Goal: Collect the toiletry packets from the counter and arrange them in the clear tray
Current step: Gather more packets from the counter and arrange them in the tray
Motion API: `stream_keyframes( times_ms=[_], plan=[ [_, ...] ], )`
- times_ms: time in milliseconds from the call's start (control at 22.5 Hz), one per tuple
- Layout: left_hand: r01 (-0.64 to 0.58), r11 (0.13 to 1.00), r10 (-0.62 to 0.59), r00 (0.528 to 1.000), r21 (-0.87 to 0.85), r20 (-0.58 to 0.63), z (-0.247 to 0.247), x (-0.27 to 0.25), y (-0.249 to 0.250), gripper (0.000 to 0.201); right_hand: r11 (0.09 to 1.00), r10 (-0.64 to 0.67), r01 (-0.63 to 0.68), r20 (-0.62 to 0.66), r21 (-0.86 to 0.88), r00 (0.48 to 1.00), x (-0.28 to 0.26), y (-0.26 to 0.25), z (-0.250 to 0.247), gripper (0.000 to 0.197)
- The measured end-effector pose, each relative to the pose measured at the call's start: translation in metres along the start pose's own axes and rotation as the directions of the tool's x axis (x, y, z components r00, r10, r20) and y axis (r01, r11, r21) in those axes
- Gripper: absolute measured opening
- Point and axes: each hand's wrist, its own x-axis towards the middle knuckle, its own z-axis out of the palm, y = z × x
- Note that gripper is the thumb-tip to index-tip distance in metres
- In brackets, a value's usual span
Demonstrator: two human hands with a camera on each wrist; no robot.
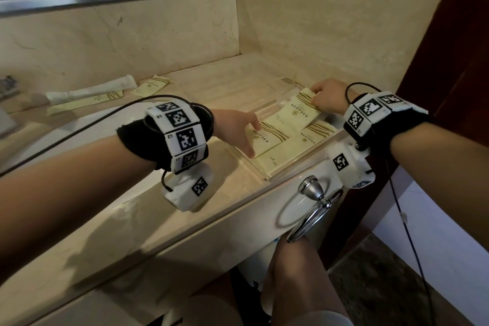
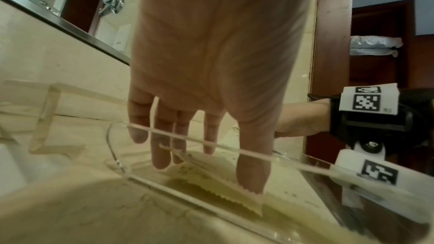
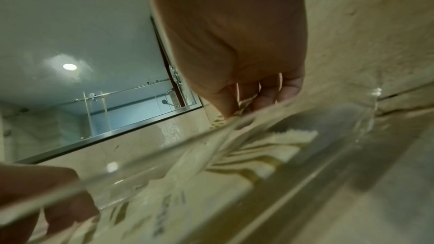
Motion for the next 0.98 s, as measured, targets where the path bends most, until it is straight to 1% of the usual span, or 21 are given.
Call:
stream_keyframes(
  times_ms=[133, 311, 400, 489, 578, 755, 844, 933, 978],
  plan=[
    [0.03, 0.999, -0.03, 0.999, 0.036, 0.019, -0.002, 0.002, 0.002, 0.074, 0.999, 0.0, 0.001, 0.023, -0.042, 1.0, -0.002, 0.001, 0.0, 0.035],
    [0.057, 0.993, -0.061, 0.997, 0.104, 0.038, -0.004, 0.004, 0.006, 0.079, 0.993, 0.014, -0.011, -0.025, 0.119, 1.0, -0.001, -0.002, -0.007, 0.035],
    [0.062, 0.985, -0.068, 0.997, 0.162, 0.03, -0.005, 0.004, 0.008, 0.079, 0.991, 0.026, -0.02, -0.041, 0.133, 0.999, 0.002, -0.005, -0.012, 0.035],
    [0.066, 0.975, -0.071, 0.997, 0.211, 0.016, -0.007, 0.004, 0.011, 0.078, 0.996, 0.01, -0.007, -0.035, 0.086, 0.999, 0.004, -0.007, -0.013, 0.033],
    [0.07, 0.972, -0.076, 0.997, 0.224, 0.017, -0.007, 0.004, 0.011, 0.078, 0.999, 0.014, -0.013, -0.011, 0.041, 1.0, 0.005, -0.004, -0.01, 0.033],
    [0.071, 0.981, -0.078, 0.996, 0.178, 0.032, -0.006, 0.006, 0.01, 0.079, 0.995, 0.042, -0.042, -0.004, -0.087, 0.999, 0.003, 0.006, -0.001, 0.03],
    [0.075, 0.985, -0.081, 0.996, 0.154, 0.037, -0.007, 0.007, 0.009, 0.08, 0.986, 0.027, -0.03, -0.023, -0.161, 0.999, 0.001, 0.006, 0.001, 0.03],
    [0.082, 0.99, -0.089, 0.994, 0.116, 0.056, -0.01, 0.009, 0.006, 0.077, 0.975, -0.023, 0.003, -0.086, -0.224, 0.996, 0.001, 0.006, 0.003, 0.033],
    [0.085, 0.992, -0.092, 0.993, 0.093, 0.07, -0.012, 0.01, 0.005, 0.075, 0.973, -0.045, 0.017, -0.119, -0.229, 0.992, 0.001, 0.006, 0.004, 0.034]
  ],
)
